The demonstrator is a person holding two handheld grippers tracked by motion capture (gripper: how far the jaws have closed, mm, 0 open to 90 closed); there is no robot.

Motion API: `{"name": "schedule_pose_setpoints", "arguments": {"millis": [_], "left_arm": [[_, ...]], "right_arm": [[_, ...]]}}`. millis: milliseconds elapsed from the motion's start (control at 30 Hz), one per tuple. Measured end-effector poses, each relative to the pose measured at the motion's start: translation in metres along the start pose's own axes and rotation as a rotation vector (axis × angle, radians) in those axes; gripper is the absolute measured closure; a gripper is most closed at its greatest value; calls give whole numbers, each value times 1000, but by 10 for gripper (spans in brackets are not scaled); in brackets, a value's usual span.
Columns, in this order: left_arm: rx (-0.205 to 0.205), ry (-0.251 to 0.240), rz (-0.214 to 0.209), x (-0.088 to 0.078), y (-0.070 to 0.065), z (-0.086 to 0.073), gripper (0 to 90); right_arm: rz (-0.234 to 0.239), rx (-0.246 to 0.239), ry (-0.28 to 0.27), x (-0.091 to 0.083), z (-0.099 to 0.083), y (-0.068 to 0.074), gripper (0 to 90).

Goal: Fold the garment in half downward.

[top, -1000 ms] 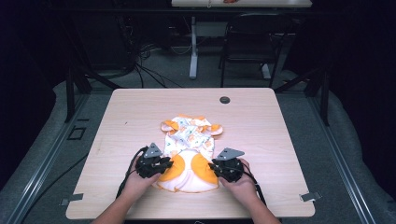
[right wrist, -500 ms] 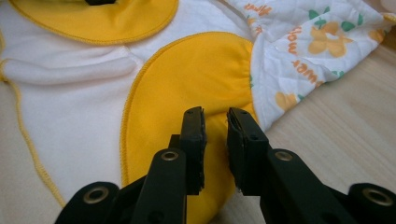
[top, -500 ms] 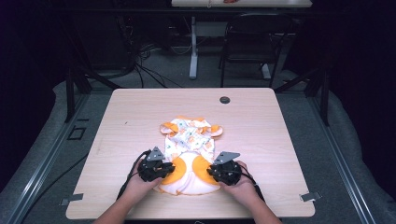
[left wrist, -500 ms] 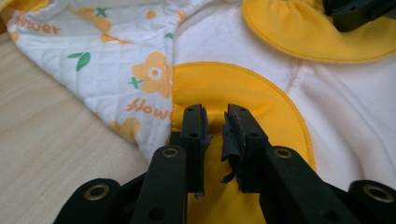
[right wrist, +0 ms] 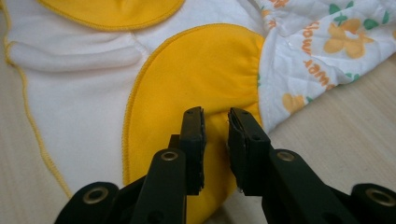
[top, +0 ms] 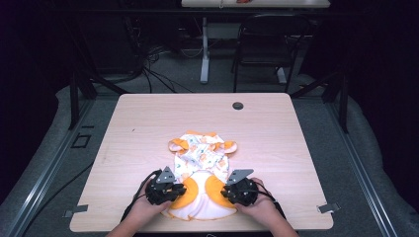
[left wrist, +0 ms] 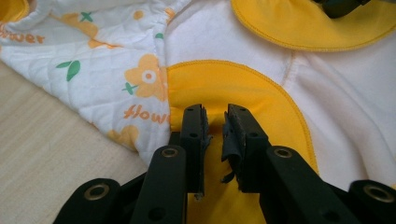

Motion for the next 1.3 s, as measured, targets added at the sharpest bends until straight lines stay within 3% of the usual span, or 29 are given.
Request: {"name": "schedule_pose_setpoints", "arguments": {"millis": [167, 300, 433, 533, 633, 733, 900, 1033, 1100, 1300], "left_arm": [[9, 9, -7, -3, -7, -3, 767], [11, 17, -5, -4, -10, -4, 767], [4, 19, -9, -4, -9, -2, 746], [3, 5, -13, -5, -6, 0, 695], [-6, -16, -13, -6, -1, 4, 666], [-20, -34, -9, -9, 6, 9, 659], [-44, -65, -1, -9, 21, 21, 651], [-25, -68, -5, -11, 29, 37, 652], [-32, -65, -13, -11, 34, 46, 653], [-1, -64, -12, -12, 49, 71, 663]], "right_arm": [[25, -2, 12, -5, -6, 11, 743], [14, -19, 20, -6, -7, 15, 738], [46, 11, 16, -8, -7, 14, 698], [35, 40, -16, -11, -5, 7, 706], [27, 77, -83, -15, 1, -1, 715], [8, 95, -100, -18, 4, -10, 715], [14, 103, -75, -18, 13, -20, 700], [2, 87, -36, -20, 23, -27, 704], [3, 105, -29, -21, 29, -33, 706], [-5, 115, -32, -25, 57, -53, 700]]}}
Point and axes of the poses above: each handheld gripper's, and its own axes: x roughly forward along the jaws, z roughly out of its top, y roughly to its left, the point moved 7 cm from there along x, roughly forward along the jaws, and after that the axes turned 2 degrees about z, right-handed, at the moved point
